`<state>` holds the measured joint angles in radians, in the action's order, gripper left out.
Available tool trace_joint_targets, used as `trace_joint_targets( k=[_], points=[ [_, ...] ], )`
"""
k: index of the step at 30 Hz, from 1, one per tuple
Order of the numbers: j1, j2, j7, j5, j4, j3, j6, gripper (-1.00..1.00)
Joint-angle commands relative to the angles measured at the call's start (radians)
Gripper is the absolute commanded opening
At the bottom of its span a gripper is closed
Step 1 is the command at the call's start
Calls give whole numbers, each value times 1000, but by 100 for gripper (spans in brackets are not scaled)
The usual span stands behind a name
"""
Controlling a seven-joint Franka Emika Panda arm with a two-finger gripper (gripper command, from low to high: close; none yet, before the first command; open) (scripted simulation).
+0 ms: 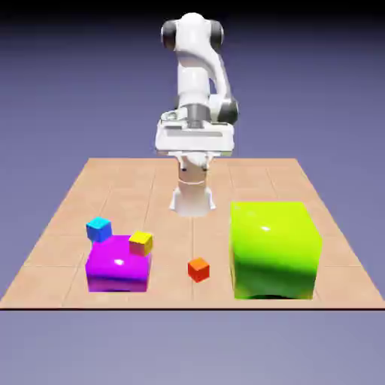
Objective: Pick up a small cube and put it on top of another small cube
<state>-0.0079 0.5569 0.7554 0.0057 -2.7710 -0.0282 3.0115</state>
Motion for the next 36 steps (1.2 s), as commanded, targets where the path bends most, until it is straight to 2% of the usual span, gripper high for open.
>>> trace_joint_targets(
  k=[1,31,36],
  points=[
    [-36,-36,40,-25,12,-33,-22,0],
    [-1117,-1123,1237,-771,357,-1022,-691,0],
    [-1282,-1305,1437,-927,340,-1151,-765,0]
  ],
)
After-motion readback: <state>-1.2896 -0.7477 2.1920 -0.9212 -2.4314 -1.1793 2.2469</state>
